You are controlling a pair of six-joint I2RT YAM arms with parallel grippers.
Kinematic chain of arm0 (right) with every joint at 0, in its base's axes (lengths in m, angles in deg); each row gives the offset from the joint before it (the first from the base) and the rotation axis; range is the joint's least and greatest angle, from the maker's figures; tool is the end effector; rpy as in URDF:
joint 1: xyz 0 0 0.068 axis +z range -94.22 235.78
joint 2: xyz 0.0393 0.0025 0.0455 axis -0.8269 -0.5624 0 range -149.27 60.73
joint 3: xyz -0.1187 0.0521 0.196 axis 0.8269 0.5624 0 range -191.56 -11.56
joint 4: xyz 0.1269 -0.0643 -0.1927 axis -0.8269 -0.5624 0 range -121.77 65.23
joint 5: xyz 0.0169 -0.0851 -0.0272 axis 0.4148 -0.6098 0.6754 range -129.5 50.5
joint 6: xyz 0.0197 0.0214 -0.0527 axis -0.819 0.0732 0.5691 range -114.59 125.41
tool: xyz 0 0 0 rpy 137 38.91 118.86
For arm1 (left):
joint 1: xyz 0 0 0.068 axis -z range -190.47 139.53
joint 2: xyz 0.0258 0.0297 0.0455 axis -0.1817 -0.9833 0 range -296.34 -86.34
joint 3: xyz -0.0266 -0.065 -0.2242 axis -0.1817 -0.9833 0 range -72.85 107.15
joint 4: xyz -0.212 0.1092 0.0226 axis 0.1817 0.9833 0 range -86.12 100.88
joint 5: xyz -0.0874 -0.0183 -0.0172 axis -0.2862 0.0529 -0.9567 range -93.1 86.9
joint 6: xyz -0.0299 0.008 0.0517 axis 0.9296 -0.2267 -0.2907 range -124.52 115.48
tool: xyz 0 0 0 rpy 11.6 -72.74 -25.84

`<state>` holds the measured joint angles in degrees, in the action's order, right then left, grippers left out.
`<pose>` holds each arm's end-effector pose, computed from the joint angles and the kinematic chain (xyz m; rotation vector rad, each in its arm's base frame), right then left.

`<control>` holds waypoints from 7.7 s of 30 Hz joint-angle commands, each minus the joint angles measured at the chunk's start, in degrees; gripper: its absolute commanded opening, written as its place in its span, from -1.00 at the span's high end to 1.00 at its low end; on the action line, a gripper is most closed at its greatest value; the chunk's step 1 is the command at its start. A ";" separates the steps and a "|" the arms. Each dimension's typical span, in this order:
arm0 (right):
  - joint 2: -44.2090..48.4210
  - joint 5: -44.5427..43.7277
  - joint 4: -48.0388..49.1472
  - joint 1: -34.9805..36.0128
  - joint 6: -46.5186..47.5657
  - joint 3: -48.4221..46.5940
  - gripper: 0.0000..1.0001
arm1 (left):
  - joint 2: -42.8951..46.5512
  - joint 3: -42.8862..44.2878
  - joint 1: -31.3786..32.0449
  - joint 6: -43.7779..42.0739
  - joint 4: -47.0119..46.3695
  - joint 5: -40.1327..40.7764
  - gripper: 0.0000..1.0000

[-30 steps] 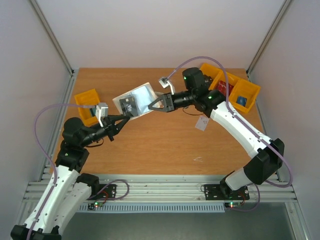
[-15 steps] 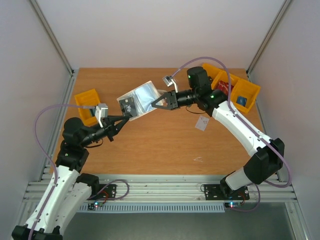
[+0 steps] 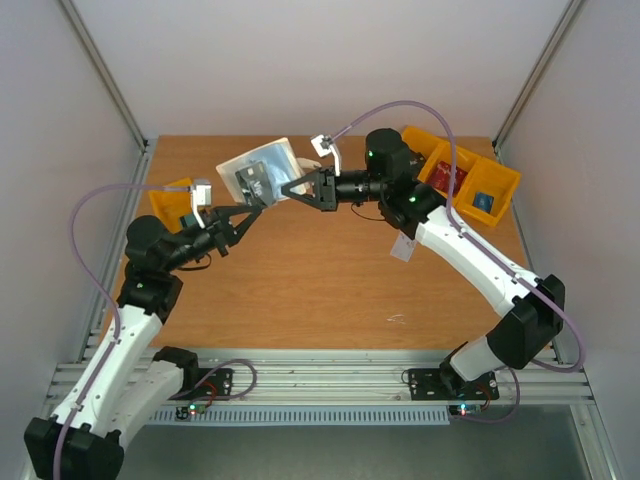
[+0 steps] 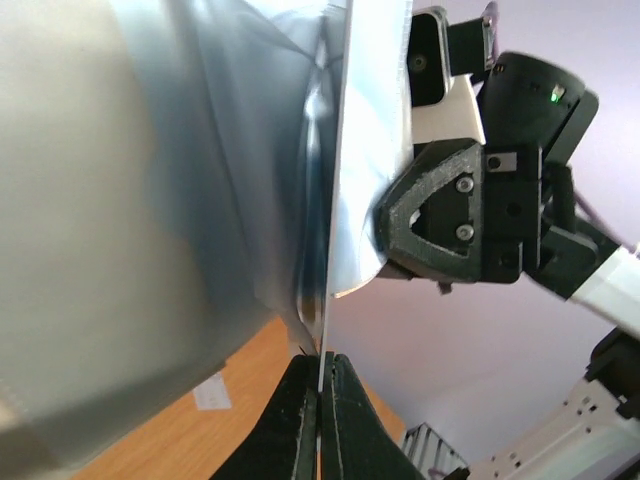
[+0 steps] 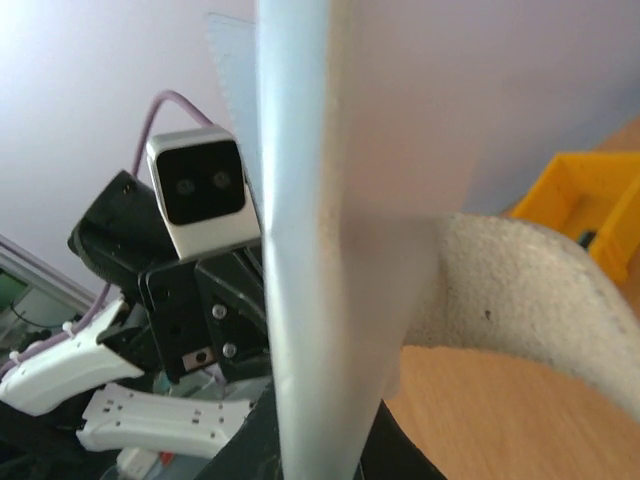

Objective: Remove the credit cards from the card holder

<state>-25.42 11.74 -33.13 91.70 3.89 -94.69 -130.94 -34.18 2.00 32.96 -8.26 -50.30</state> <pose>0.2463 0.2212 0.3659 -1.1658 1.4583 1.2459 0.1787 -0.0729 0.3194 0.3824 1.5969 -1.2794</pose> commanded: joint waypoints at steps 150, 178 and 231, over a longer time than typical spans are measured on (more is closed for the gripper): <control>-35.05 14.96 0.20 -11.74 -12.38 -4.52 0.24 | -41.63 -11.79 -4.43 19.83 -28.37 -8.68 1.00; -38.56 15.37 -0.74 -8.20 -13.01 -5.01 -0.02 | -41.11 -12.01 -4.31 19.77 -28.37 -8.23 1.00; -34.17 8.02 -61.71 -5.53 53.27 -34.77 -0.12 | -29.55 -2.78 3.27 -39.51 10.83 -6.98 0.99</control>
<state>-54.80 19.68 -78.92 84.40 44.15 -125.31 -161.74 -38.27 5.30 -1.60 2.34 -55.61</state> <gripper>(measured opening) 0.536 0.017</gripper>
